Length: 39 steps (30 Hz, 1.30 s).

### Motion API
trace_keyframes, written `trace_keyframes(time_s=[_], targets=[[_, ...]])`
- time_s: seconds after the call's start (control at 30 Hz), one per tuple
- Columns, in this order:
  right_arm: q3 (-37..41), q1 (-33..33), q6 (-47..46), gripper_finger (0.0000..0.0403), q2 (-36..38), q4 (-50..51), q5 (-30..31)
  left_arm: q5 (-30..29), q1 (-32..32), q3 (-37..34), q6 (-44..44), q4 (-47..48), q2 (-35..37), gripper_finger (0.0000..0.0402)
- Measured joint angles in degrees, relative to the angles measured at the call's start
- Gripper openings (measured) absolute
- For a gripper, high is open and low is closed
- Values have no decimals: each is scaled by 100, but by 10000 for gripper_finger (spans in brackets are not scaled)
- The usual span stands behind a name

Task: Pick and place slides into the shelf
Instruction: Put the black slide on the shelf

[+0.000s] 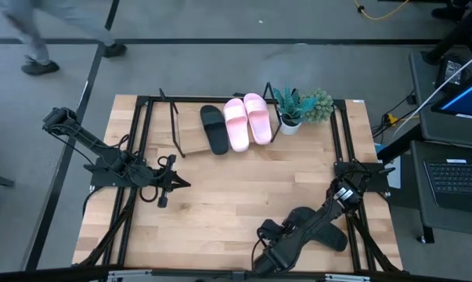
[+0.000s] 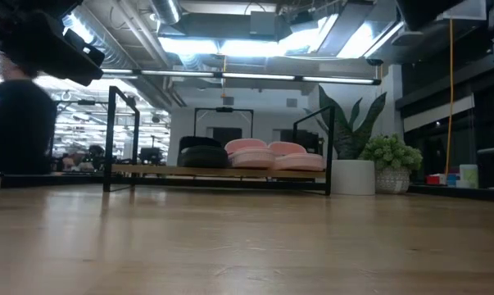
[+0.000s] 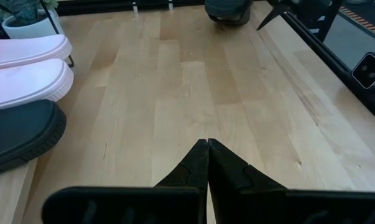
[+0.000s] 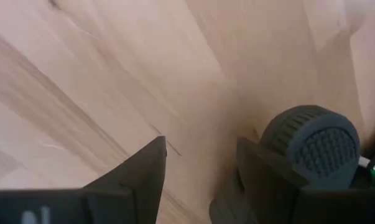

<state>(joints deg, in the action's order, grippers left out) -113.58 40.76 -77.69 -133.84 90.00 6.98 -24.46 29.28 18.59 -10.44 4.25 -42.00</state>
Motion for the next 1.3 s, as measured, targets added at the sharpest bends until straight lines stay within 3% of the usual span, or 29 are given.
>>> trace_keyframes(time_s=[0.3, 0.8, 1.3], targets=[[177, -86, 97, 197, 52, 0, 18, -6, -1, 0, -7, 0, 0, 0], [1950, -379, -327, 197, 79, 0, -374, -6, -2, 0, -2, 7, -1, 0], [1885, -702, -284, 197, 61, -95, -583, -8, -2, 0, 7, 79, 0, 0]])
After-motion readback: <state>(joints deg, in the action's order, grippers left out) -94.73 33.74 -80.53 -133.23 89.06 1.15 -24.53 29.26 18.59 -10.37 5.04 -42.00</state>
